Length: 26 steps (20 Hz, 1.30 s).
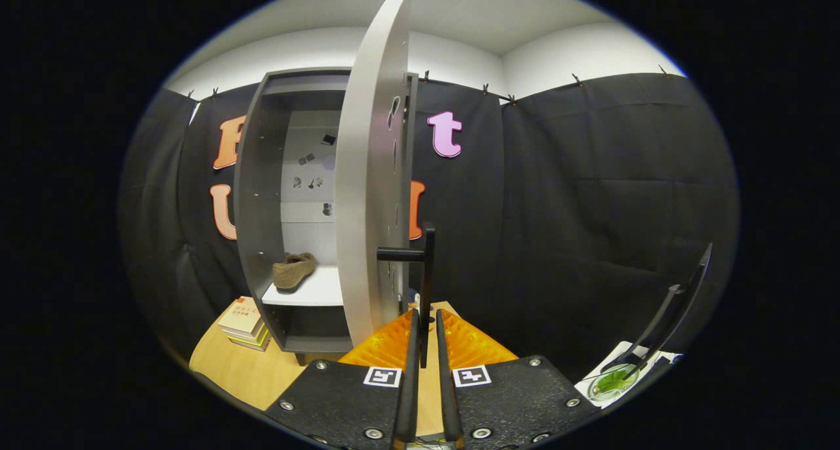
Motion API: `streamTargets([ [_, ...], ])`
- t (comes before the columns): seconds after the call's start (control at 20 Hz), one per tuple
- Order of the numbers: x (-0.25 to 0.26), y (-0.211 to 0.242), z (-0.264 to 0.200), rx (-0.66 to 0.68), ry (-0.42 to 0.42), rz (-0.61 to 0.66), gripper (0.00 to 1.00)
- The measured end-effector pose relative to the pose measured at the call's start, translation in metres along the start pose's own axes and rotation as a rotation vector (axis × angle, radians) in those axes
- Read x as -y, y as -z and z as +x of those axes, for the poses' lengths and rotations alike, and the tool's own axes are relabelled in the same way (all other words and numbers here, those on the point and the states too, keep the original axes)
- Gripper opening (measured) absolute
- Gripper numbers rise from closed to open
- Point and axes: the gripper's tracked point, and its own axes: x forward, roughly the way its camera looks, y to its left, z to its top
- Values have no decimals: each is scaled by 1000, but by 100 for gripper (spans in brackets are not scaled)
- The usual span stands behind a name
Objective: Open the shoe cabinet door, grab the shoes and put them into the shoe cabinet, then close the shoe cabinet door.
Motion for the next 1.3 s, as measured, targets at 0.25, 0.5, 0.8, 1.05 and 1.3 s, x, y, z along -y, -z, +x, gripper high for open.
streamTargets([
  [0.25, 21, 2, -2, -3, 32, -2, 12],
  [0.5, 38, 2, -1, -4, 81, -8, 8],
  [0.8, 64, 4, -3, -13, 150, -16, 8],
  [1.05, 68, 7, -11, -29, 153, 8, 8],
  [1.3, 44, 10, -19, -37, 117, -16, 8],
])
